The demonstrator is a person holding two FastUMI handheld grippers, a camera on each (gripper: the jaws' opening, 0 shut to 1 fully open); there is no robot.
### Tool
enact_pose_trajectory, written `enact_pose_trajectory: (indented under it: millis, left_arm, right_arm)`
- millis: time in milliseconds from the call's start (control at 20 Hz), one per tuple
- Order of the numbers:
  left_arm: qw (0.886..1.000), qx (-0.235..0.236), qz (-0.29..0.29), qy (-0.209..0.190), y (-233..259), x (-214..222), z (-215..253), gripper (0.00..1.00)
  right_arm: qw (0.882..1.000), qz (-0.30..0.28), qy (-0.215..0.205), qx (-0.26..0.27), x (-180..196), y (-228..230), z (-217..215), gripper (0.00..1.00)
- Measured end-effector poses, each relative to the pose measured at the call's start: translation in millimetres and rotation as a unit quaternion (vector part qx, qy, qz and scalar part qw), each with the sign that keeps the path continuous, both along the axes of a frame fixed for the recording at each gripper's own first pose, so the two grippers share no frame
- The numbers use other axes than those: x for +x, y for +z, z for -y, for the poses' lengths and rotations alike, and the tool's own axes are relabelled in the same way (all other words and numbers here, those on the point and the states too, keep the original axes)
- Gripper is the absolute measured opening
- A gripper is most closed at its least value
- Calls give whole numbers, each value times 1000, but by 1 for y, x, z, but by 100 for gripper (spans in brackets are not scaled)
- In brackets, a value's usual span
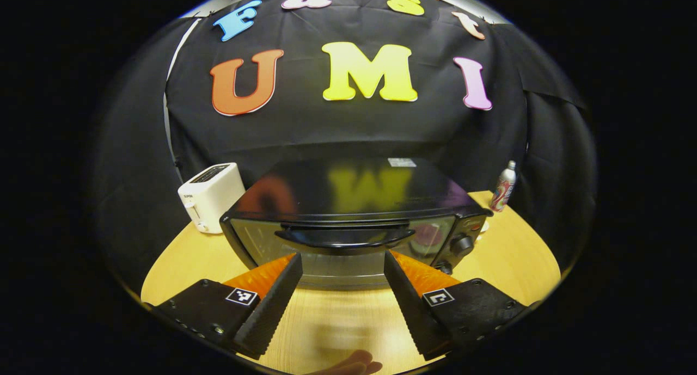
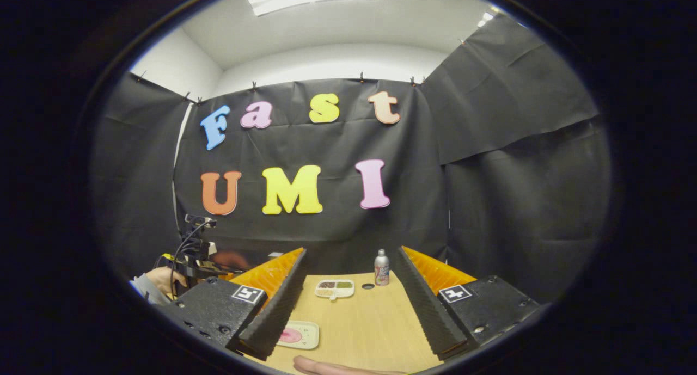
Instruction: Open the electric oven with the left hand, put the food in, and close the electric oven.
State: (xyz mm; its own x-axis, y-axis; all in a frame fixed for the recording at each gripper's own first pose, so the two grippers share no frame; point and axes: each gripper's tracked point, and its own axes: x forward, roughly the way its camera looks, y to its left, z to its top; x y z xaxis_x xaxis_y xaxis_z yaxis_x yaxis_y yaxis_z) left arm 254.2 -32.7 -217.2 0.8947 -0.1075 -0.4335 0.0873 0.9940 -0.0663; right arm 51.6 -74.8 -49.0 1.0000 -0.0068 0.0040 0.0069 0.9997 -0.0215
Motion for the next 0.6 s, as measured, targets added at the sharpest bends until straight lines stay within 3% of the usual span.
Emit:
enact_pose_trajectory:
  millis: [150,250,300,400,600]
  left_arm:
    - [1000,2,26,0,17,10,-2,94]
    - [1000,-4,12,11,10,18,-3,94]
    - [1000,-2,8,11,10,19,-5,84]
    - [1000,6,18,1,18,29,-3,98]
    - [1000,8,15,9,12,42,-7,99]
  right_arm:
    - [1000,-6,-3,1,3,-6,3,99]
    - [1000,-7,-5,2,4,-6,5,100]
    - [1000,-7,-6,1,5,-7,6,100]
    - [1000,-8,-8,1,6,-8,8,99]
    - [1000,-13,-7,1,9,-12,9,99]
